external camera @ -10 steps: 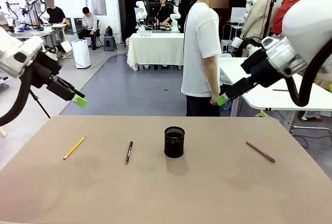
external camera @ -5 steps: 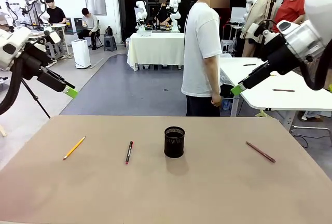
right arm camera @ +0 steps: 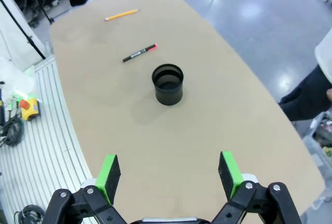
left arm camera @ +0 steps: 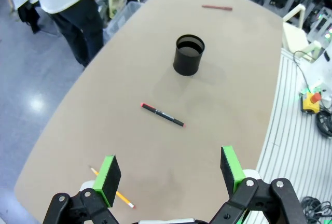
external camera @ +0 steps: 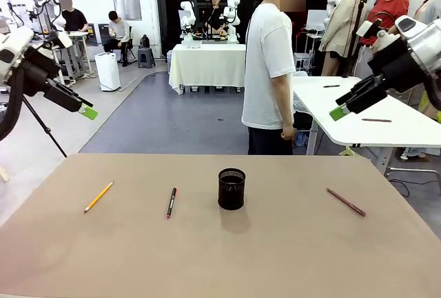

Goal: Place the pens into the pen holder.
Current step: Pick up a writing instrument from the table and place it into the Pen holder.

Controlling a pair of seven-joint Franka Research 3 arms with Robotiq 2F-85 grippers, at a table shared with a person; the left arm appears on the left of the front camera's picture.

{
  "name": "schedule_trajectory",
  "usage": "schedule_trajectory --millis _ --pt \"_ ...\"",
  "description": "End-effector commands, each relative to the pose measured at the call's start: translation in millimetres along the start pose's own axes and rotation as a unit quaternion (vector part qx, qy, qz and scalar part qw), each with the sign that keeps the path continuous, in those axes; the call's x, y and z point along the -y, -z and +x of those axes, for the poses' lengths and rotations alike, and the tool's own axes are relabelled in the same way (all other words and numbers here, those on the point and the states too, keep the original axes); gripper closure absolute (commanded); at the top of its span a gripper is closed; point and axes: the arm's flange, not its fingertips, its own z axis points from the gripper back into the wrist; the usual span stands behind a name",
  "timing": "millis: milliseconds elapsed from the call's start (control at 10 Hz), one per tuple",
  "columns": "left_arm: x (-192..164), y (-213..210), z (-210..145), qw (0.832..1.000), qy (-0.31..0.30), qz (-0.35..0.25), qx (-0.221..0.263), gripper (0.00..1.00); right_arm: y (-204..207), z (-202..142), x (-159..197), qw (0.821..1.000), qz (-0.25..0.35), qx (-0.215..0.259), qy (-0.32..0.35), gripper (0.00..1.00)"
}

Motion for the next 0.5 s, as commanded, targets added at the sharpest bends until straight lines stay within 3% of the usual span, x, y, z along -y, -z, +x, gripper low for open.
schedule_trajectory --millis 0,400 --pt "0.4 -7.8 1.7 1.000 0.013 0.009 0.008 0.00 -4.5 -13.7 5.0 1.000 0.005 0.009 0.002 0.00" --pt "3.8 -14.9 3.3 1.000 0.013 0.018 0.017 0.00 4.0 -13.0 7.7 1.000 0.002 0.015 -0.003 0.00"
